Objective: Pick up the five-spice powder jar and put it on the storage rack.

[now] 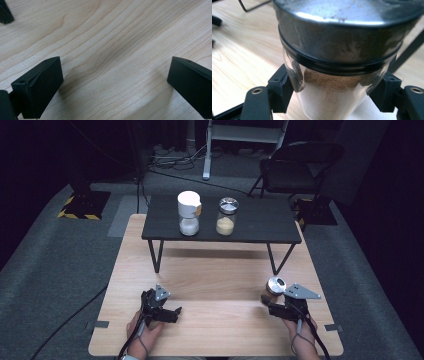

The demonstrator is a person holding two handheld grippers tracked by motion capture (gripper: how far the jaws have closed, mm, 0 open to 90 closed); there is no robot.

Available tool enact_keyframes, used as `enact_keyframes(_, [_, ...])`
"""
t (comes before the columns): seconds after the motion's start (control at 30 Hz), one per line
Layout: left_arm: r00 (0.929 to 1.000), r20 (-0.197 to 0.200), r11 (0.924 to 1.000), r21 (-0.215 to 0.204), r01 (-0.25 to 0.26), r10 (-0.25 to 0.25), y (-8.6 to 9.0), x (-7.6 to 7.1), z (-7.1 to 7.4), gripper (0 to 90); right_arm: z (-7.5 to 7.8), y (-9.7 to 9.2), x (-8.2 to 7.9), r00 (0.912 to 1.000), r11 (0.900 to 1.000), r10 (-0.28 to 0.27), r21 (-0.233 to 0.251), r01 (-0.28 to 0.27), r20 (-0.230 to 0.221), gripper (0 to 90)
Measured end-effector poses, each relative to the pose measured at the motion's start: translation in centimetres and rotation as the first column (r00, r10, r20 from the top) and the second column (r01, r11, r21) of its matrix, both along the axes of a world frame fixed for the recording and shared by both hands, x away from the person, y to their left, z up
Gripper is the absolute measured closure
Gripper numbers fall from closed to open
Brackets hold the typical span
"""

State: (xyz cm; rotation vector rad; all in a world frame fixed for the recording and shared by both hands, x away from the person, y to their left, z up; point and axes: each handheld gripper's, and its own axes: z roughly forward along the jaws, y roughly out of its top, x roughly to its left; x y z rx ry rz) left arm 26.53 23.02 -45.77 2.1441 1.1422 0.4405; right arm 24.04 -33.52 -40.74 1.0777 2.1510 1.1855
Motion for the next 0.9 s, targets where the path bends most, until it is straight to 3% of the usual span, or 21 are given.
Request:
enact_keyframes(0.2, [0.9998, -0.003, 0.9999, -0.002, -0.017, 0.017, -0.2, -0.2, 0.0, 0.3, 3.7, 0.7, 1.8, 0.9999, 0.9999, 0.009, 0.007, -0.009, -0.005, 29.6])
enact_keyframes(0.47, [0.9998, -0.002, 0.9998, -0.001, -0.021, 0.021, -0.3, -0.2, 0.0, 0.3, 7.6, 1.3, 3.7, 0.9994, 0.9993, 0.02, 0.032, -0.021, 0.028, 29.6])
enact_keyframes(0.9, [0.9997, -0.003, 0.9997, -0.002, -0.024, 0.024, -0.3, -0.3, 0.0, 0.3, 13.9, 3.3, 6.7, 0.9983, 0.9995, 0.022, 0.021, -0.024, 0.054, 29.6])
